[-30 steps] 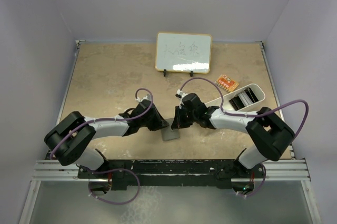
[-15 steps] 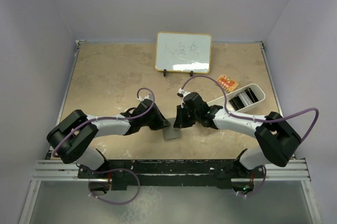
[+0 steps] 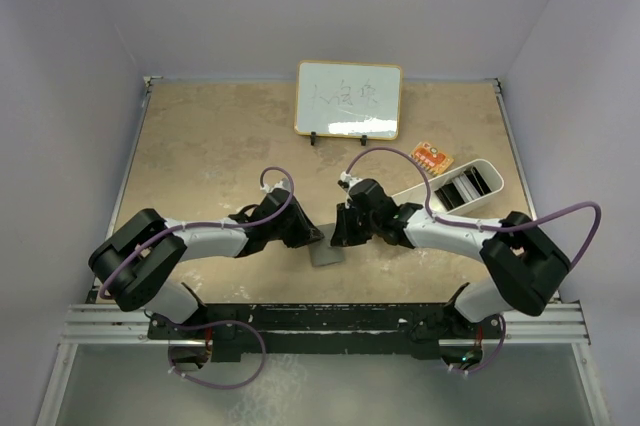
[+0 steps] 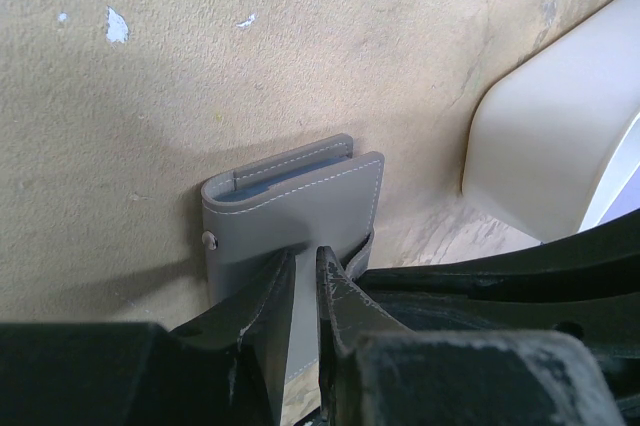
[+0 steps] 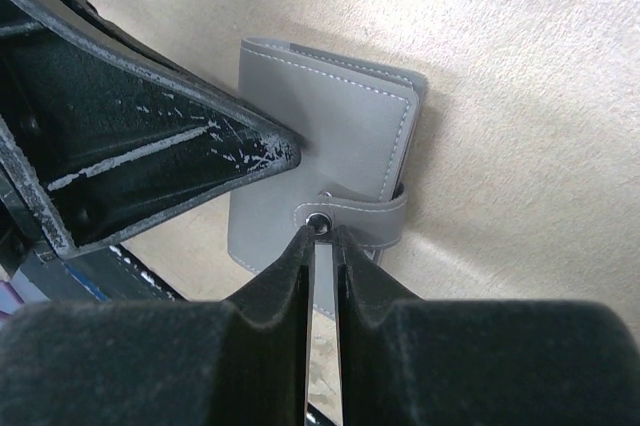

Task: Put the credit cards into the card holder
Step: Close the card holder at the center of the board.

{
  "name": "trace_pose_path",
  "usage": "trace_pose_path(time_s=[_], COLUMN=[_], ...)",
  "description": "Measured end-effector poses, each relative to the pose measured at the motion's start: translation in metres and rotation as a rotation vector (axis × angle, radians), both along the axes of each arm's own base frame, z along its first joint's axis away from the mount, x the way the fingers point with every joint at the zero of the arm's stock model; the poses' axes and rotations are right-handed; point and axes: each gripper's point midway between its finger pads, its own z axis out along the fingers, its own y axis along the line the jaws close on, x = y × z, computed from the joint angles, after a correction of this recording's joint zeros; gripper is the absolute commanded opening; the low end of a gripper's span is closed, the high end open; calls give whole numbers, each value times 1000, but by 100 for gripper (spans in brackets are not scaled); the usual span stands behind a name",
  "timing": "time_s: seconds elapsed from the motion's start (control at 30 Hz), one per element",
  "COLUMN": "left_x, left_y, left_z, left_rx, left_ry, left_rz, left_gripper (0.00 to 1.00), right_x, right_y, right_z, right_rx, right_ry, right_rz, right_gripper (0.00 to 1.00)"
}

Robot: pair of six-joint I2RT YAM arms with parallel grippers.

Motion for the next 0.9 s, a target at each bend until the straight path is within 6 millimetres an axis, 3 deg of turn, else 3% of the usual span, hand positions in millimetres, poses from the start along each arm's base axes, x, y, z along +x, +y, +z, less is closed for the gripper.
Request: trace_pose_path(time_s=[0.9], left_x=[0], left_y=[0], left_z=[0], left_rx=[-2], left_ry=[-1], left_rz=[-1], left_gripper=[13], right_x=[5], right_y=[8], right_z=[-7], right_rx=[17], right_ry=[1], right_rz=[-5], right_gripper=[8])
